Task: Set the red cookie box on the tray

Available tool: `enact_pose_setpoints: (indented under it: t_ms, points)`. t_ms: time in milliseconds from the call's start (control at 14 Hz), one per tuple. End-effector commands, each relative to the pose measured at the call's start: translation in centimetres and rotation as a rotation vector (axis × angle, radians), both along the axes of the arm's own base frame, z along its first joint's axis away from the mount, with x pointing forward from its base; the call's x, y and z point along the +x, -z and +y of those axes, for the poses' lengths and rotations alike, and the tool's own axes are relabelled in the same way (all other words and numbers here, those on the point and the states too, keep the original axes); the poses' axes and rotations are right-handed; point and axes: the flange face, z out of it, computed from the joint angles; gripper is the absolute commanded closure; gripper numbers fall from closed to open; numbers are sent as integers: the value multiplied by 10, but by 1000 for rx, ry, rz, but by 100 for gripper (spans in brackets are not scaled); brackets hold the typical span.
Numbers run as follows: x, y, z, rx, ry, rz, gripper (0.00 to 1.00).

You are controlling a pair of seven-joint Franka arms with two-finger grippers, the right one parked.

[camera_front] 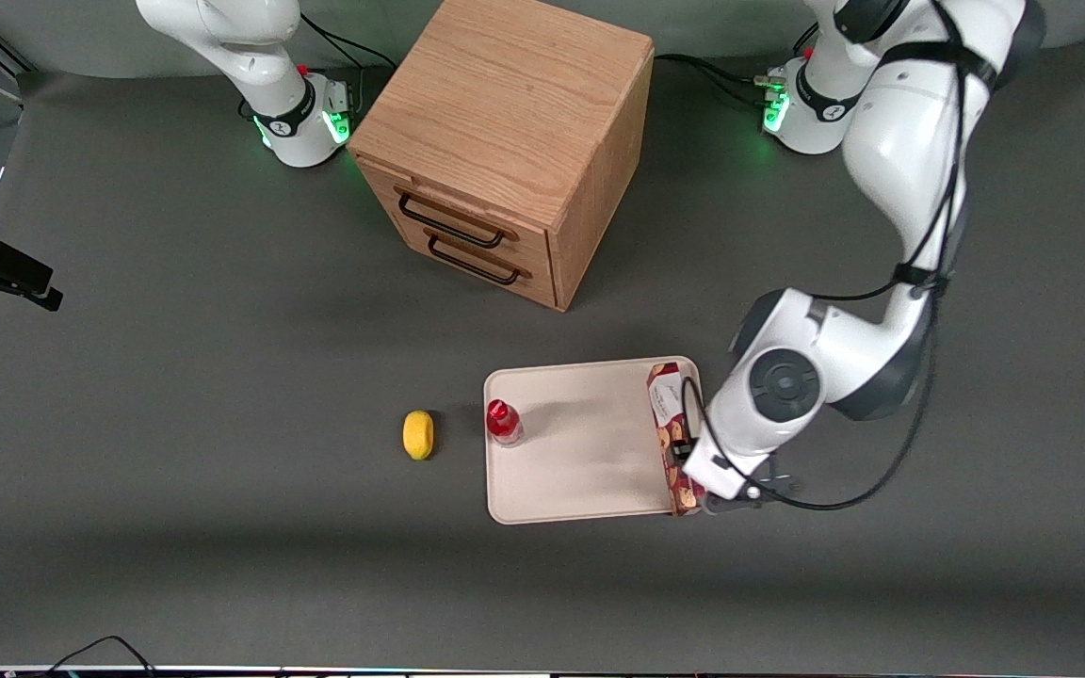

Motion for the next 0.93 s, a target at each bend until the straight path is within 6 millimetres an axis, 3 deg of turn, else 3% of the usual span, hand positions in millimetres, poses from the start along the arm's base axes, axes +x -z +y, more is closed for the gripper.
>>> enact_pose_setpoints:
  t_ms: [0, 214, 429, 571, 857]
  points:
    - [-20, -76, 49, 26, -7, -7, 0]
    - [-39, -142, 117, 17, 35, 66, 0]
    - [-82, -194, 167, 69, 17, 94, 0]
    - [-124, -219, 198, 105, 42, 90, 0]
    - [-166, -245, 235, 55, 88, 74, 0]
